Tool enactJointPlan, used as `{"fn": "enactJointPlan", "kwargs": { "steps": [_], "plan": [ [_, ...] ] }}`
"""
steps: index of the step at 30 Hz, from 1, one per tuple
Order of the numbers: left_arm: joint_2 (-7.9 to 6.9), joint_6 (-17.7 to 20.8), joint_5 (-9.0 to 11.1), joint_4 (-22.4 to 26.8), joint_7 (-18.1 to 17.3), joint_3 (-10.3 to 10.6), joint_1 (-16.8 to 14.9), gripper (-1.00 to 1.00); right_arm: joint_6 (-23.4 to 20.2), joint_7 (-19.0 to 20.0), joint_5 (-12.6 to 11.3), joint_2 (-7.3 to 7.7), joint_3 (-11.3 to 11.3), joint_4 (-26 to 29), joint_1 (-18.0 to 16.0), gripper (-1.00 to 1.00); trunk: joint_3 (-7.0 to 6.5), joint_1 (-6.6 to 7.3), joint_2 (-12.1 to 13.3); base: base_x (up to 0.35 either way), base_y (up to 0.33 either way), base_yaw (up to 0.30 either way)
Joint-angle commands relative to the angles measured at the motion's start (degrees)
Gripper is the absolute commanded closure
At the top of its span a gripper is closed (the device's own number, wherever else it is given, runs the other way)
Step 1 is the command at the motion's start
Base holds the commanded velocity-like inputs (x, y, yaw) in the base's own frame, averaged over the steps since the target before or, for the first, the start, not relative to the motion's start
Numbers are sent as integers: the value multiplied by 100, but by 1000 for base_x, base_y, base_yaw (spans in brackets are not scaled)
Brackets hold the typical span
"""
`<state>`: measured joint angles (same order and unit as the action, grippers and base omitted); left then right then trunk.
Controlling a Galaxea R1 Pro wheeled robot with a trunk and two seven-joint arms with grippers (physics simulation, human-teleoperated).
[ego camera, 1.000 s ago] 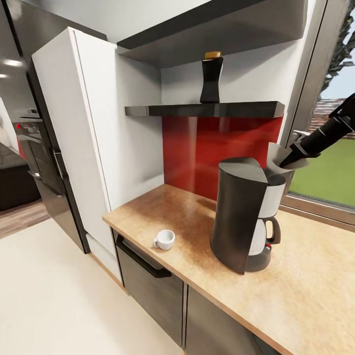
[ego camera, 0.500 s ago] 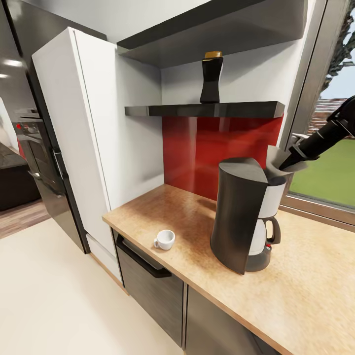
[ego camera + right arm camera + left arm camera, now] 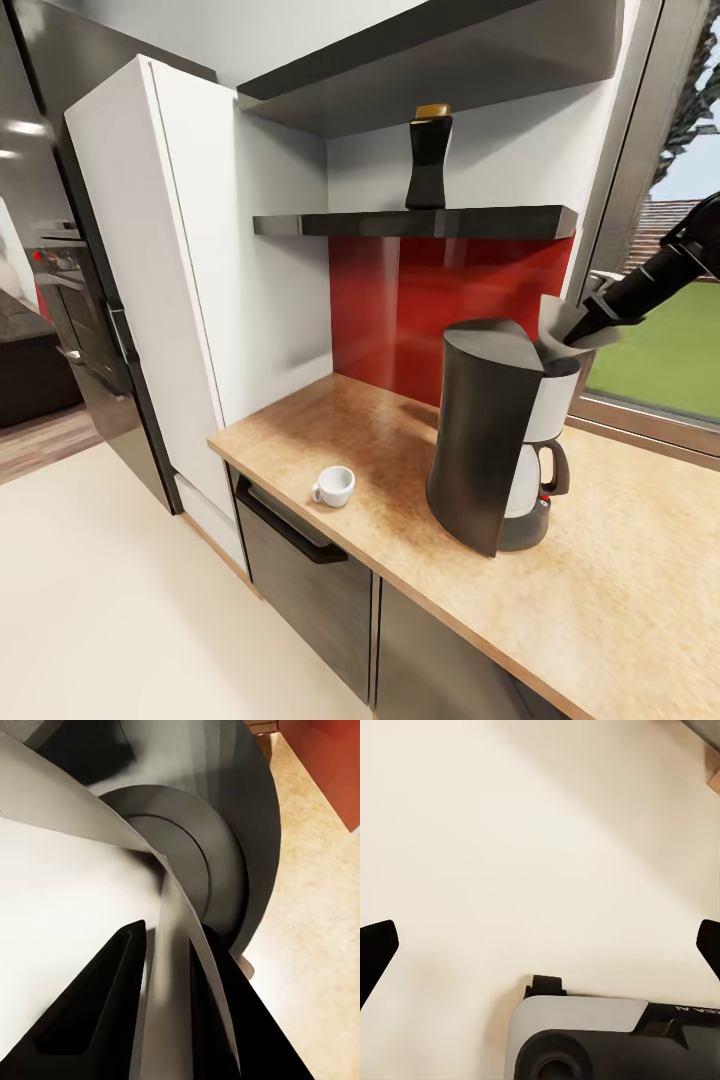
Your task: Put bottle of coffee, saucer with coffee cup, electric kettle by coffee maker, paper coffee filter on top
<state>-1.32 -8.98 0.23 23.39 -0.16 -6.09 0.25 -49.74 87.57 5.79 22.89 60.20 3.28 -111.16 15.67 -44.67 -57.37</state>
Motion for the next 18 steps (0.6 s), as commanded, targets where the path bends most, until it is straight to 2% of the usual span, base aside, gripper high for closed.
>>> {"fn": "enactJointPlan", "kwargs": {
  "steps": [1,18],
  "plan": [
    [1,-7,2,8,-2,-11,2,-100,-79,41,60,1,-26,17,-2,100,6,-1,-4,0,0,0],
    [5,-8,3,10,-2,-10,2,-100,-79,41,62,-80,-26,21,95,100,6,-1,-4,0,0,0]
  ]
}}
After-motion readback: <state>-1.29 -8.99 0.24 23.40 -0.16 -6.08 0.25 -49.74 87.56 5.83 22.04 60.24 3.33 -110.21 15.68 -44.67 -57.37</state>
